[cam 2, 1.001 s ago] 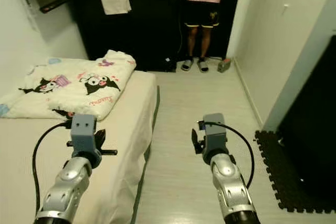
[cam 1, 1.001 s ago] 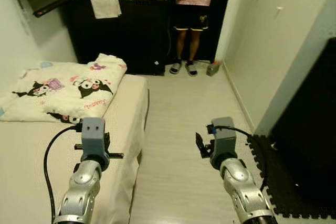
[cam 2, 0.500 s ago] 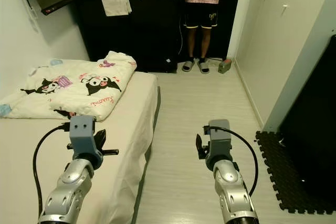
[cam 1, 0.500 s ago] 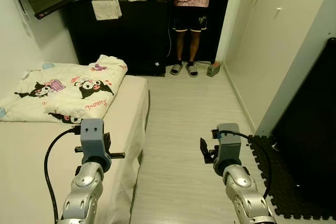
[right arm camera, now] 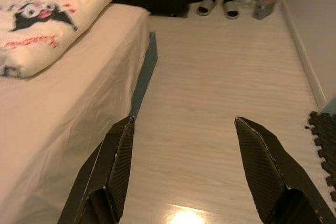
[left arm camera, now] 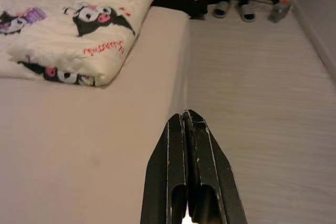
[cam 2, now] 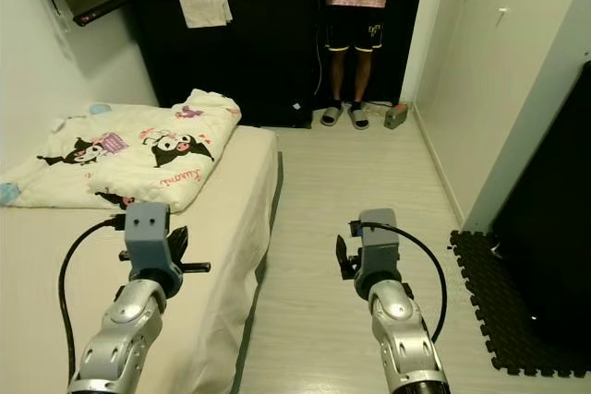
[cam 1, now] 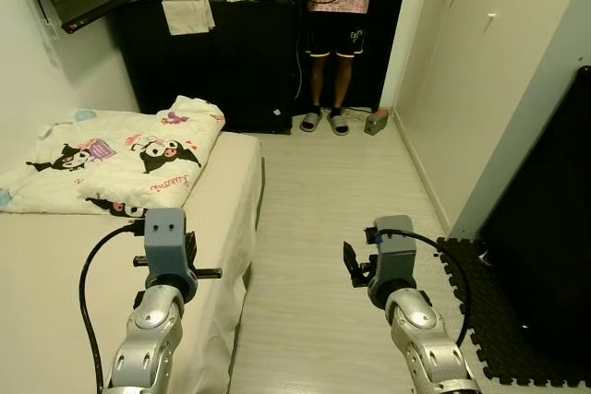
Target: Clean up the room
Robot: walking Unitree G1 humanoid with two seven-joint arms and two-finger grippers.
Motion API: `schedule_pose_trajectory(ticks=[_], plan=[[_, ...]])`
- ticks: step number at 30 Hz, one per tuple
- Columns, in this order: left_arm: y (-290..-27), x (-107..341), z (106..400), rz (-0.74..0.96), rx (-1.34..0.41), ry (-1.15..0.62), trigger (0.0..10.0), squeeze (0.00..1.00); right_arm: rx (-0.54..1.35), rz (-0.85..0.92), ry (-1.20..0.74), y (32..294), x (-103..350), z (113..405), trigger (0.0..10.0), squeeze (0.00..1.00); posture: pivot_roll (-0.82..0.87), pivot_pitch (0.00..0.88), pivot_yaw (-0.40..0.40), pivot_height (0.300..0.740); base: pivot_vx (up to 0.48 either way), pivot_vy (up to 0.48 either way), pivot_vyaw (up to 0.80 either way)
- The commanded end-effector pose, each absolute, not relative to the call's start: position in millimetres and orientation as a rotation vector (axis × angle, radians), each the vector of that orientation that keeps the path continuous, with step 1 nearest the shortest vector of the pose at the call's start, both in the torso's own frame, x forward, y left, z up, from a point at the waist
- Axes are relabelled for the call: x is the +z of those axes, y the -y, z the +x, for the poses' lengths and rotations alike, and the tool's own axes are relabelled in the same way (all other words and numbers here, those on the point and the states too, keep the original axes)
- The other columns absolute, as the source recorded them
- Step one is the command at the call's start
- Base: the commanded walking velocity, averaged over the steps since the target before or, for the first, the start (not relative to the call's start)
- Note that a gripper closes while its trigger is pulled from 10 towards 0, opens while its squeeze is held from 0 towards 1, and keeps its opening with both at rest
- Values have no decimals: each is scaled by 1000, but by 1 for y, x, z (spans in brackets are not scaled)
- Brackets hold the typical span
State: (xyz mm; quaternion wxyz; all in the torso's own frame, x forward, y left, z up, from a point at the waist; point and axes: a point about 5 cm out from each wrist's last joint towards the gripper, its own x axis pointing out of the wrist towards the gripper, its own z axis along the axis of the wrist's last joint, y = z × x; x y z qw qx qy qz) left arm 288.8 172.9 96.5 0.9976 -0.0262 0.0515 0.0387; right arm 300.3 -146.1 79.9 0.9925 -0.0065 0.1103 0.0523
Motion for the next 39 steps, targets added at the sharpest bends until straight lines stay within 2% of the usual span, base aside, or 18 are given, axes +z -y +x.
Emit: schedule_pose_trajectory(ticks=[1,36,39], plan=[[-171,98,291,-56,69,-98,10000,0,91,-9,-234,148,77,299,10000,0,-57,1,17,740,0,0,-800],[-177,103,282,-17,71,-91,10000,0,120,37,-236,136,74,296,10000,0,-13,27,15,740,0,0,-800],[-176,104,282,-27,66,-82,10000,0,122,35,-233,136,74,296,10000,0,-13,30,14,740,0,0,0]])
